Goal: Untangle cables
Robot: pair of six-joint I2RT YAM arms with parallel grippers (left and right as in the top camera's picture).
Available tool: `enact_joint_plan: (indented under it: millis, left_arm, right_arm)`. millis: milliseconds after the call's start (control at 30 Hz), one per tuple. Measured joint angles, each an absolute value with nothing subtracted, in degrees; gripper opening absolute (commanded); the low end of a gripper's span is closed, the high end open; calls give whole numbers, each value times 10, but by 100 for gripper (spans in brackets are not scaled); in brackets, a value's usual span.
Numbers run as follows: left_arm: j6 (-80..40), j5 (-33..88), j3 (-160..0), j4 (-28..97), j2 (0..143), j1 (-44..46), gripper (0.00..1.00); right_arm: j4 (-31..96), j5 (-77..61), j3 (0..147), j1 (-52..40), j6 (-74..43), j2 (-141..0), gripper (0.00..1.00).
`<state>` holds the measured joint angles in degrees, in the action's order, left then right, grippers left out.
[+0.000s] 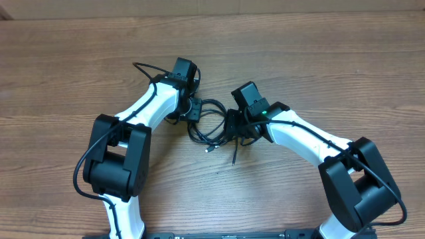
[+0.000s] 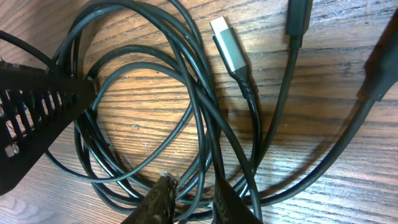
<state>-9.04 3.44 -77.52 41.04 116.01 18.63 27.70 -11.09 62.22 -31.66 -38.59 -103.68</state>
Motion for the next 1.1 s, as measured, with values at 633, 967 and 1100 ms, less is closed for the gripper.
enact_joint_plan:
  millis: [633,967,1100]
  left_arm:
    - [-90,34,-775,410,1160,186,54]
    - [-91,34,-775,409,1160,186,54]
    - [-90,34,-775,409,1160,186,53]
  right_arm:
    - [235,-111,582,-316,-400,-1037,19]
    - [216,-118,577,-316,-405,-1037,18]
    - [216,-118,577,-317,-405,-1037,21]
